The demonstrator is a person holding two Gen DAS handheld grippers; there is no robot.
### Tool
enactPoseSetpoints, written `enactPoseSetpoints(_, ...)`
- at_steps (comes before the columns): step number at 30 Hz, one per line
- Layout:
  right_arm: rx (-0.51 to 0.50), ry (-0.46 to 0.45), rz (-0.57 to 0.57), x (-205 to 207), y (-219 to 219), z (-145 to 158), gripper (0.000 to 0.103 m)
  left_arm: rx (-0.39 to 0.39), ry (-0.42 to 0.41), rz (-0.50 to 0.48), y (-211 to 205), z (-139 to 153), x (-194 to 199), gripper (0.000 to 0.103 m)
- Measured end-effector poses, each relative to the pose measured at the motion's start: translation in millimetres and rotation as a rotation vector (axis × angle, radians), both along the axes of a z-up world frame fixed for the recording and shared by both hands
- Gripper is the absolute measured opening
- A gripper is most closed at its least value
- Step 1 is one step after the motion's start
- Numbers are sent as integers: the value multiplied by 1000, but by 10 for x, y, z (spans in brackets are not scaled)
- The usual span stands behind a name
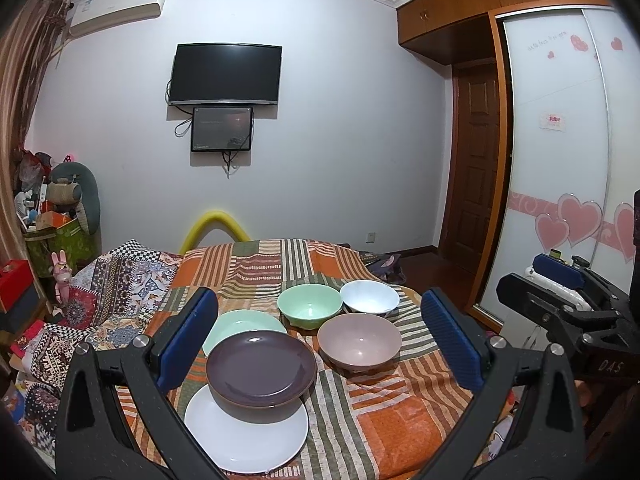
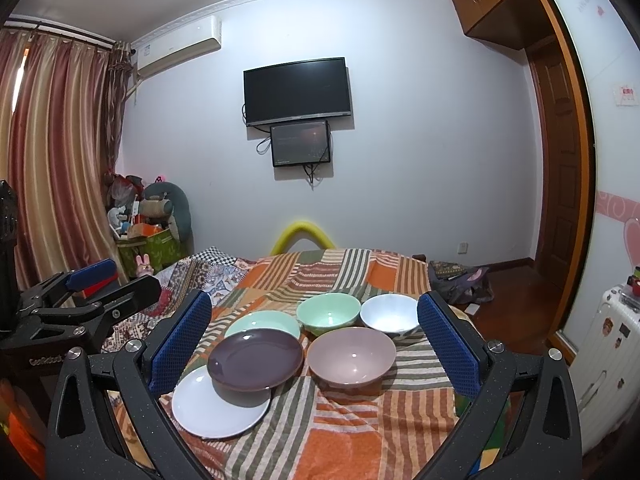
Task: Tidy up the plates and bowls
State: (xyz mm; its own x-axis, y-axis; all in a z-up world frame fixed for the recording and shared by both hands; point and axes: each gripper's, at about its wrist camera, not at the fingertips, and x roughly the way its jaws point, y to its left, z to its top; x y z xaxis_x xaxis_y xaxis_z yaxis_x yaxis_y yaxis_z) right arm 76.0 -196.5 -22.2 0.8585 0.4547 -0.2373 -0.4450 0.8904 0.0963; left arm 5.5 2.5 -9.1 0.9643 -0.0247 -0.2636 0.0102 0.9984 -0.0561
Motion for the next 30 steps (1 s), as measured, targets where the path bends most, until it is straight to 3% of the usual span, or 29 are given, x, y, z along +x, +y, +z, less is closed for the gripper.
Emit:
enactPoseSetpoints(6, 4, 18, -4, 63, 13, -38, 103, -3, 28, -58, 53, -53, 78, 103)
enactPoseSetpoints(12, -12, 40, -1, 167, 102, -150, 103, 28, 64, -36, 227, -193, 239, 102)
enactPoseSetpoints(15, -18, 72, 23, 244, 177, -248, 102, 35, 123, -3, 394, -281, 330, 91)
enactPoseSetpoints(18, -28, 114, 49, 339, 262, -360, 93, 16, 187, 16, 573, -408, 446, 84)
enactPoseSetpoints(24, -51, 219, 83, 565, 422, -625, 81, -21, 272, 51, 970, -704, 765, 81)
enactPoseSetpoints(30, -78, 350, 125, 798, 592, -961, 65, -34, 393, 75, 1330, -1041, 1122, 64)
